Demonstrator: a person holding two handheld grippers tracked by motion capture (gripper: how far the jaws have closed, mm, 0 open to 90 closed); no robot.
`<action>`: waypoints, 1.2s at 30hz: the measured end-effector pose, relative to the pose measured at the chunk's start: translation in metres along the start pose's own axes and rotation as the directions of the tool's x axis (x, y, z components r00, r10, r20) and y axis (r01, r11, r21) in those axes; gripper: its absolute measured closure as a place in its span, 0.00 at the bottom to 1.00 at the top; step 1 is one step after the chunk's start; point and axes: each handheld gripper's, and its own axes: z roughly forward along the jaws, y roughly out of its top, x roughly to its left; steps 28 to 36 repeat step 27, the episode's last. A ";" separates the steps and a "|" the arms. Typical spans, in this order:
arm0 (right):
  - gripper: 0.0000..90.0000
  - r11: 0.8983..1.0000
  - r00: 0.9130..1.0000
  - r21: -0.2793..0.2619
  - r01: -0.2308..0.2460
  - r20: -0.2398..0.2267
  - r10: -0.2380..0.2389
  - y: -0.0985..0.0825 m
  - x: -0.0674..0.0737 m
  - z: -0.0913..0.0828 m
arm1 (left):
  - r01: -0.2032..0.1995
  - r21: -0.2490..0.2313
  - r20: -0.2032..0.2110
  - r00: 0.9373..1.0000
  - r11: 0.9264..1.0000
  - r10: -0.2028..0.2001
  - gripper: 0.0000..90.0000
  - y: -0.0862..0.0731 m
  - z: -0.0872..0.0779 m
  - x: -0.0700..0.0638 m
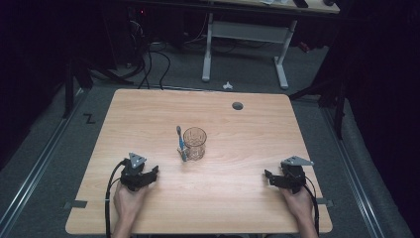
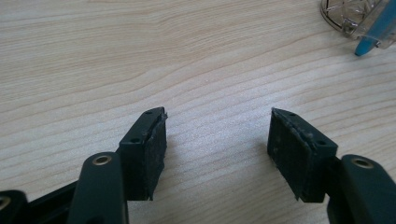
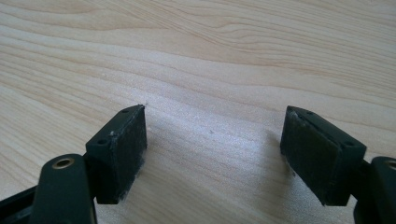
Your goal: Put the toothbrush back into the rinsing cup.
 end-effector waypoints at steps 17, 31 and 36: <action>0.25 1.000 1.000 0.000 0.000 0.000 0.000 0.000 0.000 0.000 | -0.001 0.002 0.005 1.000 1.000 0.001 0.38 0.000 0.000 -0.001; 0.25 1.000 1.000 -0.001 0.000 0.001 0.000 0.000 0.000 0.000 | -0.001 0.004 0.011 1.000 1.000 0.001 0.37 0.000 0.001 -0.001; 0.25 1.000 1.000 -0.001 0.000 0.001 0.000 0.000 0.000 0.000 | -0.001 0.004 0.011 1.000 1.000 0.001 0.37 0.000 0.001 -0.001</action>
